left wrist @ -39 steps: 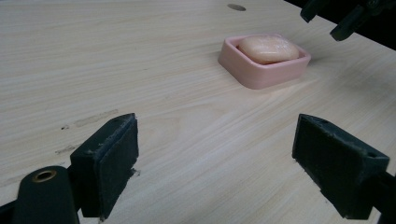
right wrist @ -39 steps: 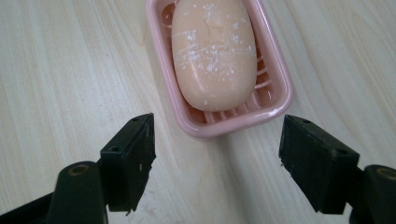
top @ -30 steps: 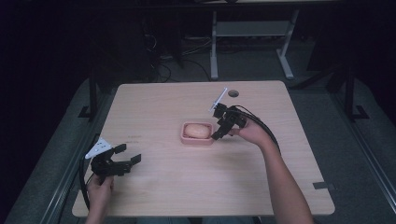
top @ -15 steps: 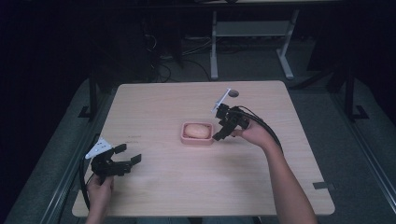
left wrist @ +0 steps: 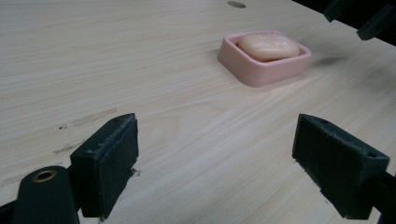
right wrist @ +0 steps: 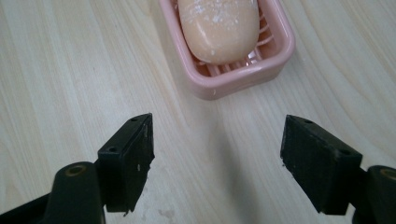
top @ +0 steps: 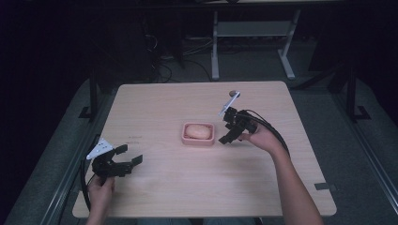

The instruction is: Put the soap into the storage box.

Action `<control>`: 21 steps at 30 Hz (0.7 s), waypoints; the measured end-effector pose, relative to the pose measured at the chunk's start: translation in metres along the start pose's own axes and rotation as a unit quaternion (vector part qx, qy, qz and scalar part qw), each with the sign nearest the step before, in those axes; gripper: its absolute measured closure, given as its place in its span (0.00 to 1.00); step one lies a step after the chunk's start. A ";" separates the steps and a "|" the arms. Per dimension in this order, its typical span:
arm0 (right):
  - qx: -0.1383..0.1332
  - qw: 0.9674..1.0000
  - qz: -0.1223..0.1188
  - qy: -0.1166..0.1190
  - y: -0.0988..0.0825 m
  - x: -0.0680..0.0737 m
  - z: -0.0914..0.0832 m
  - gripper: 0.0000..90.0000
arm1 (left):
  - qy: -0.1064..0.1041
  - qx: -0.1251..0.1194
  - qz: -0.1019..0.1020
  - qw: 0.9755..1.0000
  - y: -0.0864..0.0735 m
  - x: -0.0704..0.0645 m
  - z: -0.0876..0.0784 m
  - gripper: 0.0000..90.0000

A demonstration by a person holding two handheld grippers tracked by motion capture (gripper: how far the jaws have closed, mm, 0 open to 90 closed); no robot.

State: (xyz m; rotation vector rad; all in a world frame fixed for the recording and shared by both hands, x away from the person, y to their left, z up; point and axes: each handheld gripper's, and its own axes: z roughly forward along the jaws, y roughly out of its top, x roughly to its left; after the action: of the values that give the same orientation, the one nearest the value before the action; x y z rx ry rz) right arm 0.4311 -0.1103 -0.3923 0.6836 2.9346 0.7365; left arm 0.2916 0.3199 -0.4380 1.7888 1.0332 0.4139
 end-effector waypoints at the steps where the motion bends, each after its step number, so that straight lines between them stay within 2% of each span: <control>1: -0.001 1.000 0.000 -0.001 -0.002 0.000 0.000 0.28 | 0.000 0.001 0.001 1.000 0.000 0.000 0.000 0.16; 13: -0.003 1.000 0.016 0.003 -0.025 0.001 0.000 0.28 | 0.001 0.005 0.004 1.000 0.000 0.000 0.000 0.16; 18: 0.000 1.000 0.016 0.001 -0.028 0.003 -0.005 0.28 | 0.002 0.006 0.004 1.000 0.000 0.000 0.000 0.16; 21: -0.011 1.000 0.011 -0.004 -0.030 0.005 -0.008 0.28 | 0.002 0.007 0.005 1.000 0.000 0.000 0.000 0.16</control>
State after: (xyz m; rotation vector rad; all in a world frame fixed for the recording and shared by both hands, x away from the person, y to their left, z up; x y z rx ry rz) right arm 0.4126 -0.1357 -0.3985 0.7178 2.9111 0.7649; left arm 0.2916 0.3201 -0.4380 1.8066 1.0323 0.4184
